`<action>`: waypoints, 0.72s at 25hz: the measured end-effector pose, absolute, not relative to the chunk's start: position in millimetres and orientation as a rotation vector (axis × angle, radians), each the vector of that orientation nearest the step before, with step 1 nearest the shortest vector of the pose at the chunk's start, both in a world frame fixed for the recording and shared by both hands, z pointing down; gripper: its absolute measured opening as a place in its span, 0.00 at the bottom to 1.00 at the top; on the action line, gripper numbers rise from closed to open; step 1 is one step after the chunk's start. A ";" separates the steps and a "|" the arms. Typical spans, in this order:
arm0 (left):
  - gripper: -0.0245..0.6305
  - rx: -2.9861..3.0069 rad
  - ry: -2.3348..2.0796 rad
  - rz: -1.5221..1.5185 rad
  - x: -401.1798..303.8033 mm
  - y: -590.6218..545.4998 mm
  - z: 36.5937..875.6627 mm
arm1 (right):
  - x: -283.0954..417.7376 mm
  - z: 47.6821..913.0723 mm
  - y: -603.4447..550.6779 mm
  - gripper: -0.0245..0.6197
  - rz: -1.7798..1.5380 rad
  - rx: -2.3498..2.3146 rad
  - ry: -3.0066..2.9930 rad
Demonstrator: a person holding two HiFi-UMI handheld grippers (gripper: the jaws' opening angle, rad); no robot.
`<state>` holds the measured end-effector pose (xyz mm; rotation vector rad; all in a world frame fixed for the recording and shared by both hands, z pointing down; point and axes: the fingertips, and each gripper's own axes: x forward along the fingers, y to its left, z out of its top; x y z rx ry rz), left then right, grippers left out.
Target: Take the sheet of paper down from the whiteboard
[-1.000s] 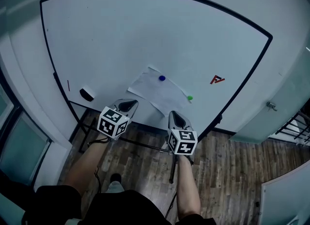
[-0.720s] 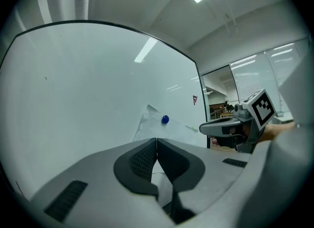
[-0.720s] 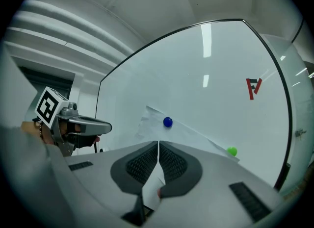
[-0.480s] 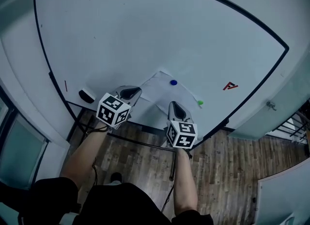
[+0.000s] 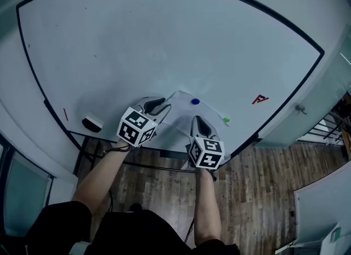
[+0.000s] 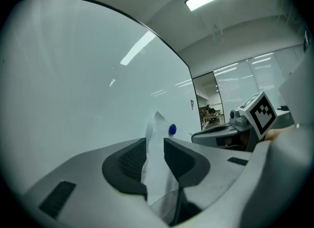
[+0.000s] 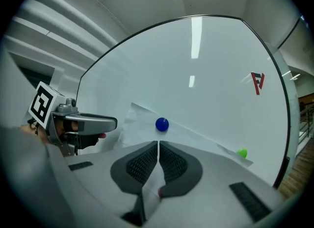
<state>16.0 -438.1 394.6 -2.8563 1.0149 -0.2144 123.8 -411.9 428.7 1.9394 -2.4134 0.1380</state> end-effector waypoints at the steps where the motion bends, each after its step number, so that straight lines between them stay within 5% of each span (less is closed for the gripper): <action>1: 0.19 -2.854 0.998 -0.225 18.4 -441.3 393.6 | 124.6 429.0 -412.8 0.08 0.142 1.955 -2.404; 11: 0.20 -2.932 0.907 -0.250 45.1 -462.5 399.2 | 148.9 428.5 -418.1 0.08 0.162 2.132 -2.271; 18: 0.09 -2.964 0.964 -0.263 49.6 -468.8 406.7 | 165.1 434.7 -421.9 0.08 0.315 2.196 -2.272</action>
